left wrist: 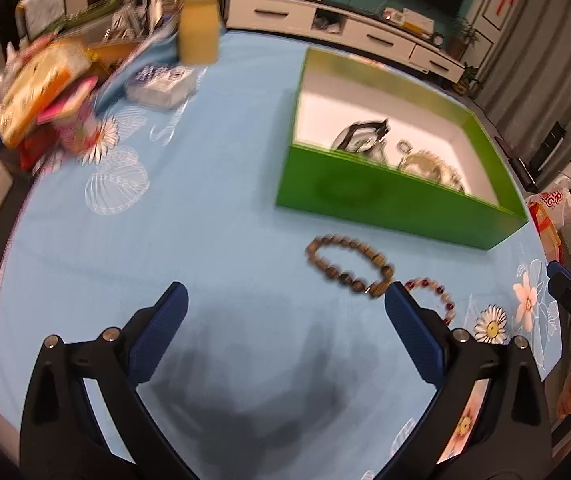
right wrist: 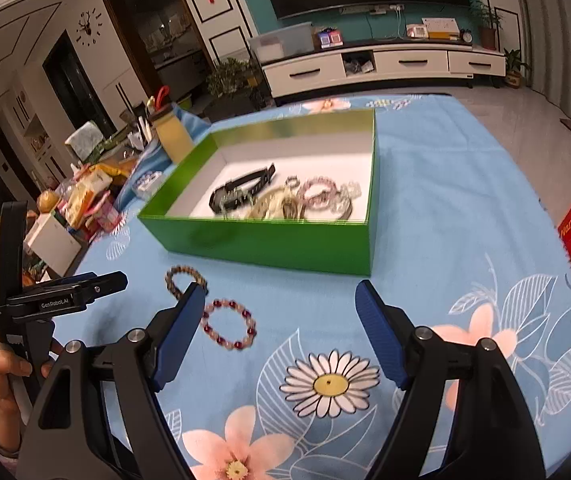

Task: Organize jewelry
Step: 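Move the left tool to the brown wooden bead bracelet while the right tool approaches the red-and-white bead bracelet, then grasp the brown bead bracelet with the left tool while the right tool grasps the red-and-white bracelet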

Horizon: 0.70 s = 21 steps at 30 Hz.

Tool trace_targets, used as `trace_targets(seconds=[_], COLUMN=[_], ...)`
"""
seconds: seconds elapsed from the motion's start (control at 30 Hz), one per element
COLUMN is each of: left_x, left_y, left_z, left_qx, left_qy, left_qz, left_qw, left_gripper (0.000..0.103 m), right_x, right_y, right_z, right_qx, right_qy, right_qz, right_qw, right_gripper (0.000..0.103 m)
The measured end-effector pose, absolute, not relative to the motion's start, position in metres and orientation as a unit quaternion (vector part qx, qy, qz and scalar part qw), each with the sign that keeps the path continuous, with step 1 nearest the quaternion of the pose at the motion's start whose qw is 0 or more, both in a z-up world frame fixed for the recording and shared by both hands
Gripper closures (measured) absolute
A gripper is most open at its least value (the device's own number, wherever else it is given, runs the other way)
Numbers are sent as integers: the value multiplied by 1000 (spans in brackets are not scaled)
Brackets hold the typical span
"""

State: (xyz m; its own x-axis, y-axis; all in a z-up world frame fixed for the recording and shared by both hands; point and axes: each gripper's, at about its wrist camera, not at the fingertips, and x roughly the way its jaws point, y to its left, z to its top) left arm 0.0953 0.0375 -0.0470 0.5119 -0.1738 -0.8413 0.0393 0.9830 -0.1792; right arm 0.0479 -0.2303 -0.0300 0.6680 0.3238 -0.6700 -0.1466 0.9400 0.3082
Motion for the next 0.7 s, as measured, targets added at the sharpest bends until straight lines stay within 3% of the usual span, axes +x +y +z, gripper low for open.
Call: trace_targets(seconds=[0.47, 0.7], left_x=[96, 114], left_y=[44, 21], left_z=[-77, -74], left_qx=[-144, -119], left_qy=[516, 507], left_qz=[-50, -46], left_qw=[843, 852], left_gripper=[3, 8], right_x=[48, 58], right_y=[-191, -176], right_z=[-74, -86], right_qx=[64, 26], right_qy=[422, 426], right_qz=[150, 160], right_qw=[892, 890], right_gripper=[27, 53])
